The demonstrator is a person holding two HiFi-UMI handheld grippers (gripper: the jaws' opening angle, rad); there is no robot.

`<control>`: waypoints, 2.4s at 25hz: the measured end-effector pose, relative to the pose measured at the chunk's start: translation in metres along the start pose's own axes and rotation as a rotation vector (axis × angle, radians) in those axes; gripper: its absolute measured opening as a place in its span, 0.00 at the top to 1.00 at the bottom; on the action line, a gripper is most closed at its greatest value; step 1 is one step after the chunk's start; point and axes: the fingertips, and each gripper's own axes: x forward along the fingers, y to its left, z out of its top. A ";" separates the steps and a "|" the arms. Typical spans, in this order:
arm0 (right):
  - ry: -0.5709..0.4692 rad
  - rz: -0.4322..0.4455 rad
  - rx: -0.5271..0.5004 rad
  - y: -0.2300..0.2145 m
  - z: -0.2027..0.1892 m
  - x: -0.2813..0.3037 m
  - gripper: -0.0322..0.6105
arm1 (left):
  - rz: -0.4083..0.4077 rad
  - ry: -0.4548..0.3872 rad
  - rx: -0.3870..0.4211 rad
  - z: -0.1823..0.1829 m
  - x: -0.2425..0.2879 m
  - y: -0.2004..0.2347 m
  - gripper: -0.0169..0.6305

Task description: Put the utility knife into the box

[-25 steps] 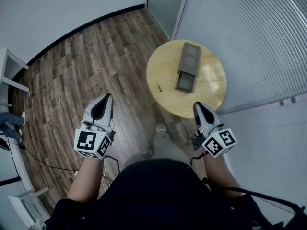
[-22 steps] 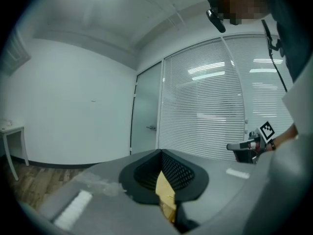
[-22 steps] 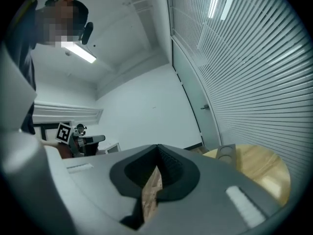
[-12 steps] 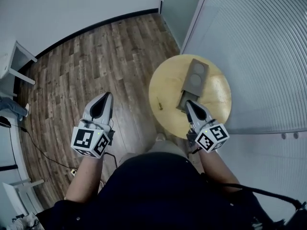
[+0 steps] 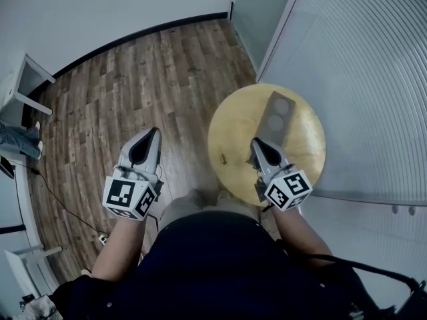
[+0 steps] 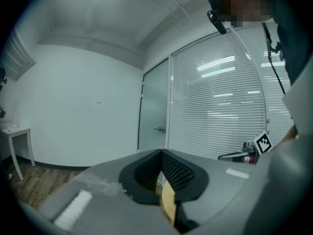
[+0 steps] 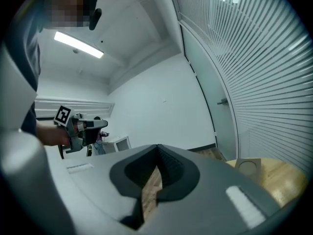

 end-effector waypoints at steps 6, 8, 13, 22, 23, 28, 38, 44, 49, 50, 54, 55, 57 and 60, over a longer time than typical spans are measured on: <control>0.006 -0.073 -0.035 0.012 -0.017 0.022 0.94 | -0.060 0.056 0.015 -0.018 0.013 0.021 0.97; 0.017 -0.072 -0.044 0.018 -0.027 0.028 0.94 | -0.075 0.077 0.016 -0.030 0.022 0.025 0.97; 0.054 -0.075 -0.035 0.014 -0.056 0.043 0.94 | -0.130 0.129 0.008 -0.063 0.046 0.008 0.97; 0.130 -0.091 -0.051 0.001 -0.112 0.059 0.94 | -0.186 0.173 0.085 -0.111 0.070 -0.012 0.97; 0.144 -0.100 -0.049 -0.001 -0.119 0.060 0.94 | -0.186 0.179 0.085 -0.115 0.074 -0.011 0.97; 0.217 -0.142 -0.047 -0.022 -0.176 0.067 0.94 | -0.178 0.183 0.080 -0.151 0.092 -0.016 0.97; 0.351 -0.213 -0.024 -0.046 -0.253 0.077 0.94 | -0.231 0.241 0.134 -0.213 0.106 -0.013 0.97; 0.404 -0.210 -0.009 -0.046 -0.287 0.079 0.91 | -0.281 0.258 0.141 -0.238 0.115 -0.018 0.97; 0.443 -0.216 -0.001 -0.049 -0.304 0.083 0.81 | -0.296 0.277 0.152 -0.245 0.113 -0.016 0.97; 0.453 -0.219 -0.005 -0.050 -0.307 0.084 0.79 | -0.294 0.280 0.153 -0.247 0.113 -0.014 0.97; 0.495 -0.229 -0.043 -0.055 -0.318 0.085 0.73 | -0.282 0.290 0.150 -0.252 0.111 -0.009 0.97; 0.509 -0.232 -0.050 -0.056 -0.321 0.086 0.73 | -0.282 0.292 0.153 -0.254 0.111 -0.008 0.97; 0.549 -0.237 -0.056 -0.056 -0.327 0.088 0.73 | -0.281 0.295 0.154 -0.254 0.111 -0.007 0.97; 0.620 -0.253 -0.049 -0.058 -0.335 0.088 0.77 | -0.277 0.287 0.146 -0.243 0.112 -0.006 0.97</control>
